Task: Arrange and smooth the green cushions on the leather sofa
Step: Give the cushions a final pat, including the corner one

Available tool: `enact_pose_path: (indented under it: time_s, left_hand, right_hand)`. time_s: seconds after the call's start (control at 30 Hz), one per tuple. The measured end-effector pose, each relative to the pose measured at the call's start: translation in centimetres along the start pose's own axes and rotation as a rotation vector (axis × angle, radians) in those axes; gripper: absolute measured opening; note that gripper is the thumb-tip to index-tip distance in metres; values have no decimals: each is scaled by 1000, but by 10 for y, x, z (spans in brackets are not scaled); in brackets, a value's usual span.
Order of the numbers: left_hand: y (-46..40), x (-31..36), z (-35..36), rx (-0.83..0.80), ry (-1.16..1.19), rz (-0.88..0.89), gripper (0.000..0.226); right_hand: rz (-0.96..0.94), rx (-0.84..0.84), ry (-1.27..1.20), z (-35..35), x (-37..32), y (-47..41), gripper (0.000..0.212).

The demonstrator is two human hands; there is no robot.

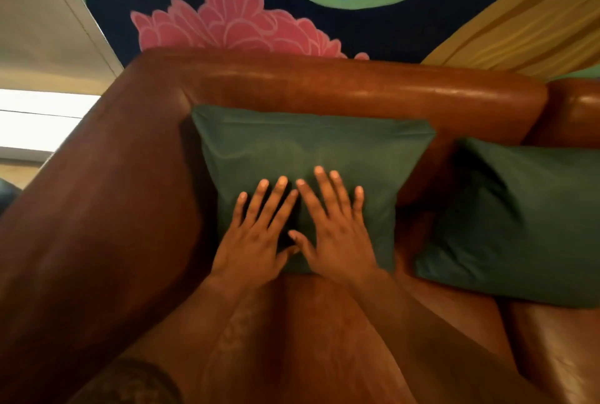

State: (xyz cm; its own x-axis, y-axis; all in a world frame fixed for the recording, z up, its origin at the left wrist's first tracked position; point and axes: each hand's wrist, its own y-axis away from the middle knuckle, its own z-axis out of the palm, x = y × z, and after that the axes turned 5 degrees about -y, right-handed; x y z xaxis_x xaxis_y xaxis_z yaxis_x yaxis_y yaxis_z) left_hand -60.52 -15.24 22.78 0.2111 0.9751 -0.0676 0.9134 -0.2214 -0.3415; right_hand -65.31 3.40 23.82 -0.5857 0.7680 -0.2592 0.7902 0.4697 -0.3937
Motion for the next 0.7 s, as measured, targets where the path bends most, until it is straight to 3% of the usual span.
enact_pose_path:
  time_s: [0.07,0.3,0.4,0.47,0.5,0.57,0.63,0.7]
  left_hand:
    - [-9,-6,11,-97,-51,-6,101]
    - [-44,-21,32,-268,-101,-55,113]
    - [-43,-17,21,-234,-76,-51,117]
    - [-34,-20,8,-178,-43,-54,120]
    - [-29,-23,1,-157,-17,-131,124]
    - [-21,-29,-8,-146,136,-480,142]
    - [-22,-32,-11,-150,452,-812,163]
    - [-29,-37,-3,-169,745,-927,169]
  right_hand:
    - [-1,-95,49,16,7,-8,88]
    - [61,-182,170,37,25,-38,86]
    - [44,-210,63,23,25,-37,94]
    - [68,-113,-62,3,33,-27,102]
    - [135,-19,-114,-8,39,-21,106]
    - [436,155,-228,-27,51,-11,129]
    - [813,180,-402,-33,64,-9,156]
    - [968,129,-647,-25,75,-9,167]
